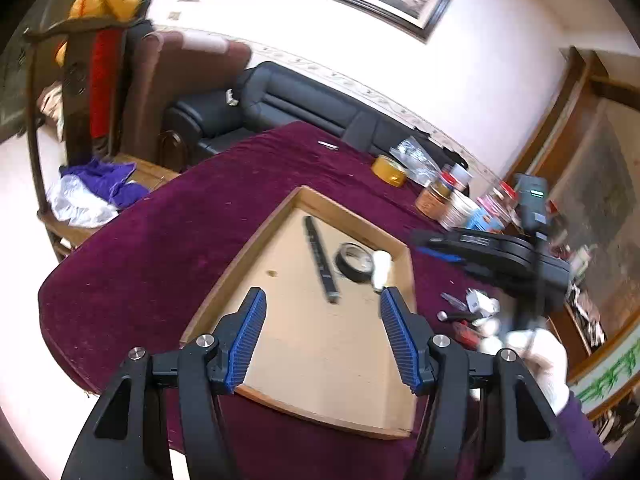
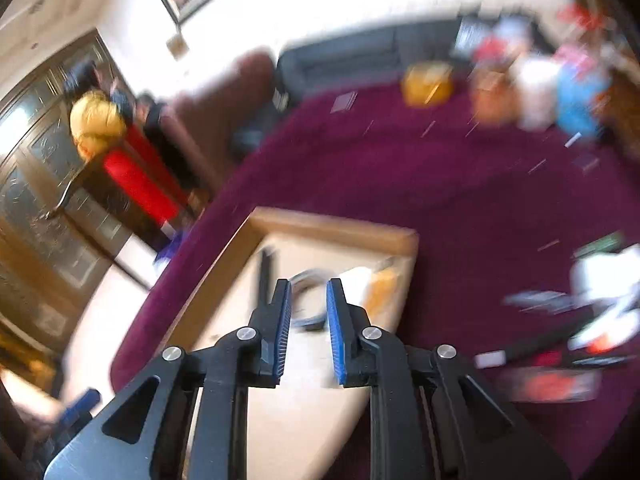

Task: Organize rigid objects
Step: 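Carry the black marker over the box and release it with the right tool, then grasp a black marker upright on the carpet with the left tool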

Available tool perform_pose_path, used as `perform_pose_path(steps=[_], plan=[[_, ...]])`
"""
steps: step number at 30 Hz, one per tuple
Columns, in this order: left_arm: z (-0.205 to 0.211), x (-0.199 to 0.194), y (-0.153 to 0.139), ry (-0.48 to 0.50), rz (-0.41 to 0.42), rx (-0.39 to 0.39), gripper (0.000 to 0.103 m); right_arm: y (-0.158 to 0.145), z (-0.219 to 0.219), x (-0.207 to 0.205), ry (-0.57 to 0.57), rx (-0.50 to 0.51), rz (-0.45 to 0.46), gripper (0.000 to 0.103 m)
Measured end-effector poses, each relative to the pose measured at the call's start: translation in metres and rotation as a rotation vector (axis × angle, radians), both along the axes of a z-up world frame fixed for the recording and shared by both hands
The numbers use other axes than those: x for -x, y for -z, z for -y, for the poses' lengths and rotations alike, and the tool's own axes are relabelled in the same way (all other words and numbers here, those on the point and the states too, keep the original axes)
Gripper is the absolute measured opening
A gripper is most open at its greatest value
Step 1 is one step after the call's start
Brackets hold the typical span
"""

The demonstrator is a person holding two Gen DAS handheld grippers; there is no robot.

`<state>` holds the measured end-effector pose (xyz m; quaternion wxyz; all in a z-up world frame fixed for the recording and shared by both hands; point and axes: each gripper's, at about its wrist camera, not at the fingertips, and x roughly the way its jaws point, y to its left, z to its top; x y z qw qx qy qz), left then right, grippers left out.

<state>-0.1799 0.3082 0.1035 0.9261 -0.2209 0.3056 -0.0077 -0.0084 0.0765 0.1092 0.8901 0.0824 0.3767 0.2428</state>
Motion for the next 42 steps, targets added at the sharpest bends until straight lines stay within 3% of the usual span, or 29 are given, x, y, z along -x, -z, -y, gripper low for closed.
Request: perform_pose_path(steps=[1, 2, 3, 5, 10, 15, 18, 22, 30, 31, 32, 33, 35, 38, 39, 42], plan=[[0.007, 0.0, -0.002, 0.012, 0.002, -0.008, 0.054, -0.008, 0.025, 0.015, 0.05, 0.032, 0.088, 0.048], [0.015, 0.0, -0.005, 0.027, 0.002, -0.02, 0.055, -0.012, 0.042, 0.023, 0.086, 0.05, 0.139, 0.082], [0.023, -0.001, -0.007, 0.041, 0.002, -0.03, 0.055, -0.013, 0.064, 0.03, 0.129, 0.065, 0.181, 0.096], [0.043, -0.004, -0.011, 0.078, 0.001, -0.049, 0.057, -0.01, 0.11, 0.036, 0.226, 0.073, 0.189, 0.095], [0.107, -0.021, -0.008, 0.22, -0.03, -0.114, 0.062, 0.03, 0.231, 0.03, 0.458, -0.05, 0.04, 0.095], [0.181, -0.054, 0.0, 0.364, -0.072, -0.241, 0.062, 0.063, 0.298, 0.027, 0.574, -0.087, 0.015, 0.095], [0.215, -0.072, 0.006, 0.425, -0.085, -0.319, 0.062, 0.079, 0.312, 0.026, 0.584, -0.13, -0.006, 0.095], [0.255, -0.118, 0.023, 0.498, -0.128, -0.41, 0.061, 0.075, 0.313, 0.029, 0.564, -0.152, 0.012, 0.095], [0.286, -0.204, 0.064, 0.524, -0.251, -0.429, 0.06, 0.081, 0.307, 0.026, 0.517, -0.166, -0.012, 0.095], [0.288, -0.207, 0.068, 0.537, -0.273, -0.432, 0.058, 0.082, 0.308, 0.025, 0.515, -0.172, -0.018, 0.095], [0.29, -0.207, 0.074, 0.561, -0.293, -0.422, 0.046, 0.083, 0.309, 0.025, 0.514, -0.178, -0.024, 0.095], [0.293, -0.203, 0.078, 0.587, -0.308, -0.42, 0.046, 0.083, 0.309, 0.026, 0.512, -0.182, -0.028, 0.095], [0.302, -0.188, 0.076, 0.615, -0.285, -0.466, 0.036, 0.084, 0.31, 0.026, 0.508, -0.189, -0.033, 0.095], [0.307, -0.168, 0.071, 0.702, -0.311, -0.406, 0.014, 0.084, 0.308, 0.026, 0.5, -0.188, -0.036, 0.095], [0.307, -0.159, 0.07, 0.73, -0.321, -0.385, 0.013, 0.083, 0.308, 0.027, 0.499, -0.189, -0.034, 0.095], [0.313, -0.146, 0.068, 0.728, -0.303, -0.429, 0.011, 0.083, 0.308, 0.027, 0.497, -0.189, -0.036, 0.095]])
